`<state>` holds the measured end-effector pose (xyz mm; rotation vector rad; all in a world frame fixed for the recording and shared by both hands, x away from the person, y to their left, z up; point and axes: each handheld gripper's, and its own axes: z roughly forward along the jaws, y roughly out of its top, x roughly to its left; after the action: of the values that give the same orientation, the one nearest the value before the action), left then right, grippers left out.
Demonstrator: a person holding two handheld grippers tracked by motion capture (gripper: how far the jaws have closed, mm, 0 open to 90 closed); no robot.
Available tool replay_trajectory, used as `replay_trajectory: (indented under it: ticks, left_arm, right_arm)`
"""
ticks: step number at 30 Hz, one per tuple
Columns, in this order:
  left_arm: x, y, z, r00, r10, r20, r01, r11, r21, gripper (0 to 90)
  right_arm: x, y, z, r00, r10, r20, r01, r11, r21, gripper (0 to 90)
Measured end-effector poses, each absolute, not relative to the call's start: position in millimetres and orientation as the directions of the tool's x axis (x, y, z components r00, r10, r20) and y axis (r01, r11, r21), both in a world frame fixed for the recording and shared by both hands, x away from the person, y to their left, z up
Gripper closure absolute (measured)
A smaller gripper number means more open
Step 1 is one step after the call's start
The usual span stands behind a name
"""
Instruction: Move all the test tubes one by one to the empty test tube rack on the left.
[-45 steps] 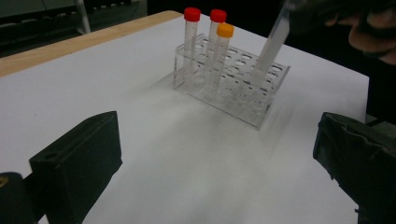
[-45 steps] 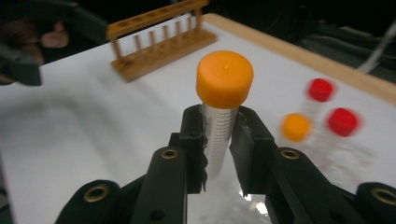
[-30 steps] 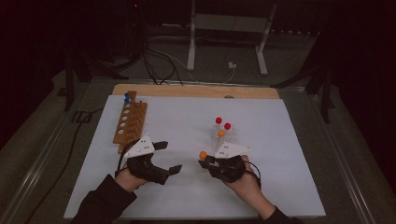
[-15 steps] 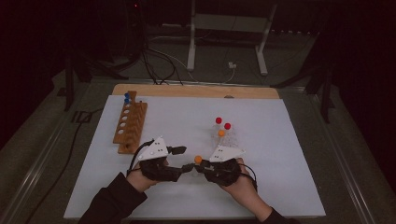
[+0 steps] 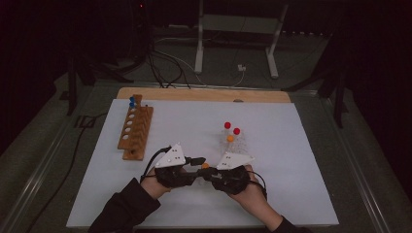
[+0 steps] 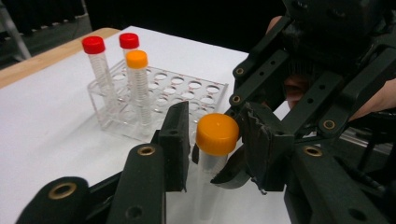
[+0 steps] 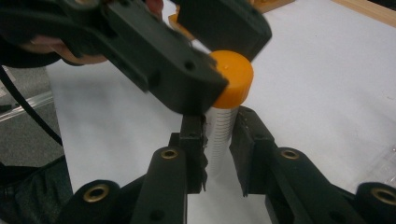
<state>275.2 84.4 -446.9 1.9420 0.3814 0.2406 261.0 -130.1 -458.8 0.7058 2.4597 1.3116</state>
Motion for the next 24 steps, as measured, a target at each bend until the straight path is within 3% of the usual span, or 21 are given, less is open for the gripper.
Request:
replay_trajectory:
  ticks: [3, 12, 24]
  left_arm:
    - [275.7, 82.7, -447.8, 0.93, 0.368, -0.002, 0.147, -0.365, 0.919, 69.9]
    - [276.2, 84.9, -444.5, 0.926, 0.377, 0.016, 0.132, -0.362, 0.923, 71.9]
    - [287.7, 111.2, -435.0, 0.884, 0.468, 0.019, 0.154, -0.329, 0.931, 71.9]
  right_arm:
    - [260.7, -129.9, -458.5, -0.847, 0.532, -0.006, 0.291, 0.472, 0.832, 74.8]
    - [261.5, -132.3, -457.6, -0.848, 0.53, 0.014, 0.294, 0.449, 0.844, 72.4]
    - [261.5, -143.4, -447.3, -0.829, 0.559, 0.001, 0.277, 0.408, 0.87, 39.9]
